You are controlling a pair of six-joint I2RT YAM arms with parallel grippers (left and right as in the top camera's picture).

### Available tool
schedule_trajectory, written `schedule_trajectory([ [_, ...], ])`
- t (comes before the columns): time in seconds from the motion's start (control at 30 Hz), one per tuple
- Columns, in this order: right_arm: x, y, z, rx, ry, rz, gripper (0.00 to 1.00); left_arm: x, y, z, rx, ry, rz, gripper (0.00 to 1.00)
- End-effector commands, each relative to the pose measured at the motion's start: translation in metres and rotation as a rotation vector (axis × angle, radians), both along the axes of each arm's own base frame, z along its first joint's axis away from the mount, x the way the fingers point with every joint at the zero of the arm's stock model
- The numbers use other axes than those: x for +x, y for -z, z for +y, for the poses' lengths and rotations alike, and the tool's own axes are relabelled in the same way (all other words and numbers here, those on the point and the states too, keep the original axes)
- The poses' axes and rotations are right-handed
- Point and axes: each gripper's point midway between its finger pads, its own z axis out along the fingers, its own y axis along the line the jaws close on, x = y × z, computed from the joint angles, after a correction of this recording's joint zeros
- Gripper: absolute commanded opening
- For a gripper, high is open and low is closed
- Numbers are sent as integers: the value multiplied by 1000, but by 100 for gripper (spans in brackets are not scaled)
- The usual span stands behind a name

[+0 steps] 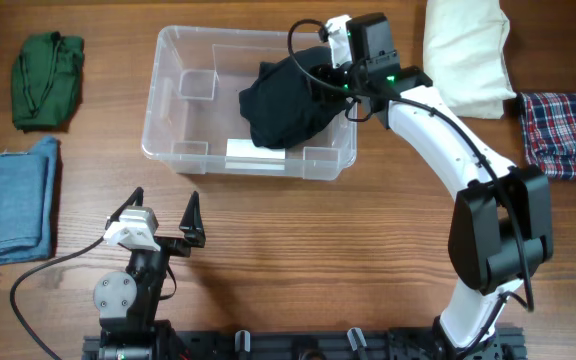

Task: Pack container
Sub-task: 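Lower the black garment into the bin and press it down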

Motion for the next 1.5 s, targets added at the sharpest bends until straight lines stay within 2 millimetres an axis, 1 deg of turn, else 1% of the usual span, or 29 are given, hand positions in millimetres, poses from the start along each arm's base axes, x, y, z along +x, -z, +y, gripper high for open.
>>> schedule_trajectory([
  [0.0,6,-50,-1,-121,-29,-172,82,0,1,2,-8,-8,4,100],
  [0.03,5,-61,3,-159,-36,-211,83,0,1,2,-8,-8,4,100],
  [0.1,0,-67,9,-182,-44,-226,85,0,1,2,-8,-8,3,100],
  [0.2,-11,-65,24,-230,-81,-221,85,0,1,2,-8,-8,4,100],
  [0.27,-17,-62,28,-251,-86,-213,83,0,1,2,-8,-8,4,100],
  [0.33,-21,-59,31,-258,-88,-197,75,0,1,2,-8,-8,4,100],
  [0.53,-34,-40,22,-279,-65,-100,41,0,1,2,-8,-8,4,100],
  [0.67,-37,-35,14,-284,-49,-66,25,0,1,2,-8,-8,3,100],
  [0.7,-38,-34,13,-284,-50,-58,19,0,1,2,-8,-8,3,100],
  [0.8,-39,-28,12,-289,-49,-46,6,0,1,2,-8,-8,4,100],
  [0.9,-39,-20,12,-297,-51,-32,4,0,1,2,-8,-8,4,100],
  [1.03,-38,-3,13,-312,-55,0,4,0,1,2,-8,-8,4,100],
  [1.17,-35,19,12,-330,-57,34,4,0,1,2,-8,-8,4,100],
  [1.4,-34,67,11,-370,-66,114,4,0,1,2,-8,-8,4,100],
  [1.47,-34,77,10,-378,-69,132,4,0,1,2,-8,-8,4,100],
])
